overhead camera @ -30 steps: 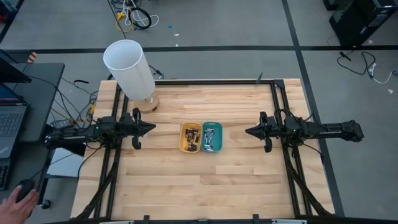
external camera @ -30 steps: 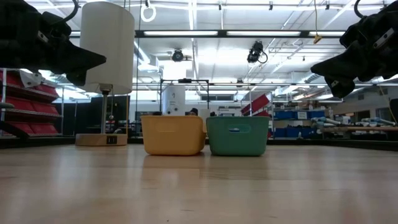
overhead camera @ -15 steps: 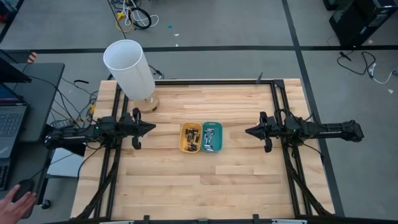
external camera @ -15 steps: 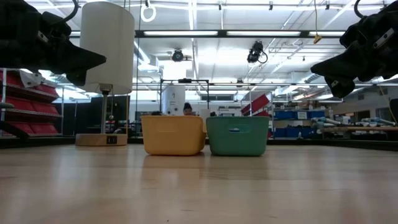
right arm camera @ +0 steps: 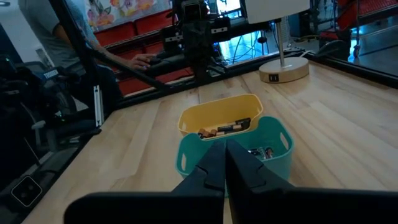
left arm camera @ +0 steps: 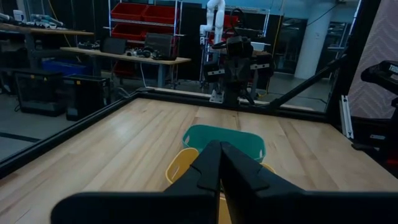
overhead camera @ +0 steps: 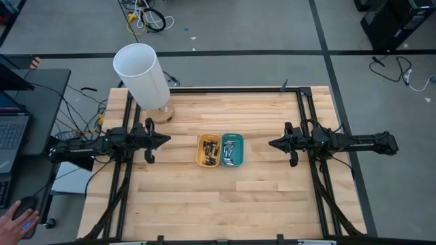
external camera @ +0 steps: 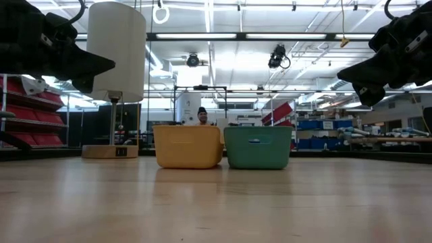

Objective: Sort batteries
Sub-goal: Return to Home Position

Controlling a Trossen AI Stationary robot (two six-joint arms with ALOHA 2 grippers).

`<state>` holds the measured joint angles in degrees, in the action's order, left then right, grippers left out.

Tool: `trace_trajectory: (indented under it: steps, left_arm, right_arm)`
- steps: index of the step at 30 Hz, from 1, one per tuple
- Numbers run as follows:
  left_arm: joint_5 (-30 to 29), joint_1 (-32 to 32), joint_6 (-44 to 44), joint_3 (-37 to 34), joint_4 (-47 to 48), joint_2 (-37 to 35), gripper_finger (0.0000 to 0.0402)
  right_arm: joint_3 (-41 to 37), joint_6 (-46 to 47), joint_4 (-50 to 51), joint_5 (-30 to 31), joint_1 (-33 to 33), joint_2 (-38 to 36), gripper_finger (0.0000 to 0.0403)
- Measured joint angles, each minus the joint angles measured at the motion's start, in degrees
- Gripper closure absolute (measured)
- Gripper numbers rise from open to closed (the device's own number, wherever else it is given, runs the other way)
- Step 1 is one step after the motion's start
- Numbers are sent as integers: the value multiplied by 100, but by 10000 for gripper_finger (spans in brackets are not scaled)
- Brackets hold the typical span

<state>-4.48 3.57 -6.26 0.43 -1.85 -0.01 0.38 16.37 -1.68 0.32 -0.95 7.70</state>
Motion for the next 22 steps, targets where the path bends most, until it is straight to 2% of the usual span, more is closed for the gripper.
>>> trace_trajectory:
  steps: [22]
  left_arm:
    - [-2, 1, 0, 0, 0, 0, 378]
  right_arm:
    - [0, 0, 1, 0, 0, 0, 400]
